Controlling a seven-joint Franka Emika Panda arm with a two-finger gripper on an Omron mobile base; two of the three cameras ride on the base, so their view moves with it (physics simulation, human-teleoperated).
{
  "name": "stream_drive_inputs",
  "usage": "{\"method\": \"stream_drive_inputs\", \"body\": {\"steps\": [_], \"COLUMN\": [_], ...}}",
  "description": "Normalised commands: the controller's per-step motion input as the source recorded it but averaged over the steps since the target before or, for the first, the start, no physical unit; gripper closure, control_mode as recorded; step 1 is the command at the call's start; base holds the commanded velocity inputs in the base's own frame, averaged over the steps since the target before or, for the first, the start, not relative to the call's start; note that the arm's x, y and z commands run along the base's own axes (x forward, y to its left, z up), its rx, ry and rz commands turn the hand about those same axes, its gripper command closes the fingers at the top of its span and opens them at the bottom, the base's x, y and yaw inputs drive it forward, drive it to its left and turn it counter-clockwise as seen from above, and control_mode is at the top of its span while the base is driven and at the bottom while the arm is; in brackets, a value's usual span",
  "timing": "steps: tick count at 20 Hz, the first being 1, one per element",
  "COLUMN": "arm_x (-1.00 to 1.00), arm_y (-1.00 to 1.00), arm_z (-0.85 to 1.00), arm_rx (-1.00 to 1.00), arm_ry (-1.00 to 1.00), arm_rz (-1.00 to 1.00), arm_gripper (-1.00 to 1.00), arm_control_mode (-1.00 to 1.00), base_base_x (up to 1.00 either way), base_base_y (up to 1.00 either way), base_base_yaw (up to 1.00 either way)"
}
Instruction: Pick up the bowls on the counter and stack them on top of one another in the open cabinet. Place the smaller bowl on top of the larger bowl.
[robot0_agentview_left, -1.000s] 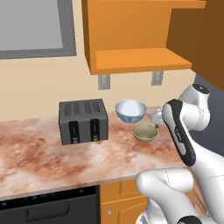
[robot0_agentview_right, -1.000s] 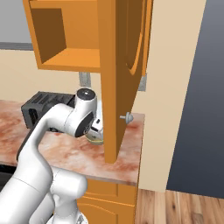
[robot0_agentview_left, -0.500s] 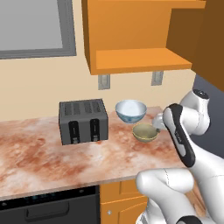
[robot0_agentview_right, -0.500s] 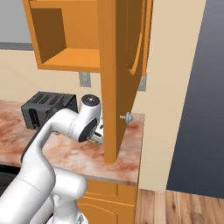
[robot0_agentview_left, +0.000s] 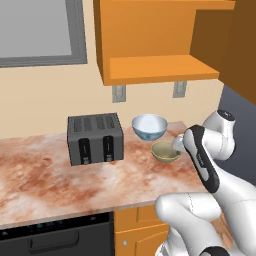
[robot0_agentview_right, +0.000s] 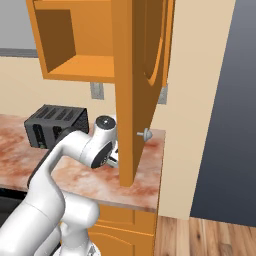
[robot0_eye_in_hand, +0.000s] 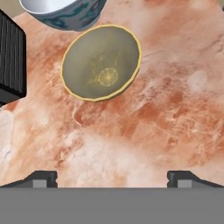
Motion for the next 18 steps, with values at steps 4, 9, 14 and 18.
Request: {"method": "stream_drive_inputs", "body": {"steps": [4, 9, 14, 18], "arm_x": [0.25, 0.27, 0.19, 0.2], "arm_y": [-0.01, -0.05, -0.13, -0.14], "arm_z": [-0.12, -0.12, -0.16, -0.16], "arm_rx": [0.01, 0.01, 0.0, 0.0], "arm_ry": [-0.02, -0.01, 0.0, 0.0], "arm_rz": [-0.04, -0.04, -0.04, -0.05], "arm_gripper": [-1.0, -1.0, -1.0, -1.0], "arm_control_mode": [-1.0, -1.0, -1.0, -1.0], "base_base_x": [0.0, 0.0, 0.0, 0.0], "base_base_y": [0.0, 0.0, 0.0, 0.0], "base_base_yaw": [0.0, 0.0, 0.0, 0.0]}}
